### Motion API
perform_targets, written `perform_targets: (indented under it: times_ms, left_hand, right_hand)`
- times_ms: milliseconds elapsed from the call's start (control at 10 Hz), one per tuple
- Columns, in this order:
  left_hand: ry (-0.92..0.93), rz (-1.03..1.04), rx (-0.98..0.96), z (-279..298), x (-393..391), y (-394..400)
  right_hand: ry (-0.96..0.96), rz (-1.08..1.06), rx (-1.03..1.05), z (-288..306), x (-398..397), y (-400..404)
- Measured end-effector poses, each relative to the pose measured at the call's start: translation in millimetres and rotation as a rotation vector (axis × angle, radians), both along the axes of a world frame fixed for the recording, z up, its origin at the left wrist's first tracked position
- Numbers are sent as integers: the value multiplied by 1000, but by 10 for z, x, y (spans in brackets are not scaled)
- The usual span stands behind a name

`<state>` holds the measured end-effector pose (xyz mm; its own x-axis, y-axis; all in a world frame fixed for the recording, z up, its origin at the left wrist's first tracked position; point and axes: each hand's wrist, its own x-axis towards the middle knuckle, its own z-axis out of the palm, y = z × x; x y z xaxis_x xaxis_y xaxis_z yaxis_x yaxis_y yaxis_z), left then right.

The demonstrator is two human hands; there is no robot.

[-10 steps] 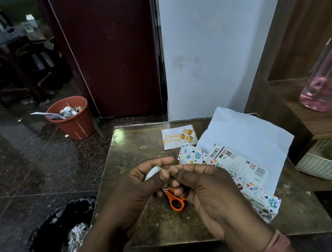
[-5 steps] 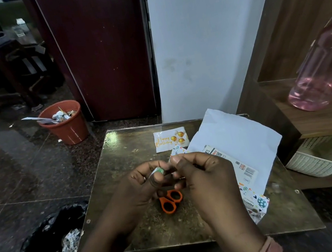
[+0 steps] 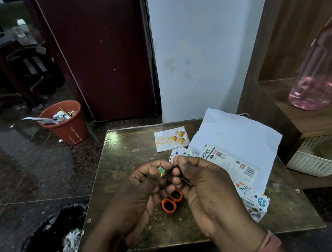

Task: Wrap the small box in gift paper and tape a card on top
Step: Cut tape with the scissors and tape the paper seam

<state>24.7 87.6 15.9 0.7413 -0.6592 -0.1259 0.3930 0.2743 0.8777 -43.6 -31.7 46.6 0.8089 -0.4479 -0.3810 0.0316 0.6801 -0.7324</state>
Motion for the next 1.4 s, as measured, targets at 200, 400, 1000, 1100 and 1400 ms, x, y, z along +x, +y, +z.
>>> perform_targets:
  times_ms: [200,400,1000,1100,1400]
  left_hand:
    - [21,2,-5,11,6,-19]
    - [70,-5,3,129,-34,-29]
    - [-28,-41,225,154,-63,34]
    - [-38,-22,231,158,-70,30]
    - [-52,-28,260,161,-78,31]
  right_hand:
    - [-32,-37,-92,-31,-2,35]
    - [-42,-55,-522,-77,-13,25]
    - [45,50,-780,-3,-43,-123]
    - [59,54,-758,2,-45,-122]
    - [78,51,-680,-10,-49,-128]
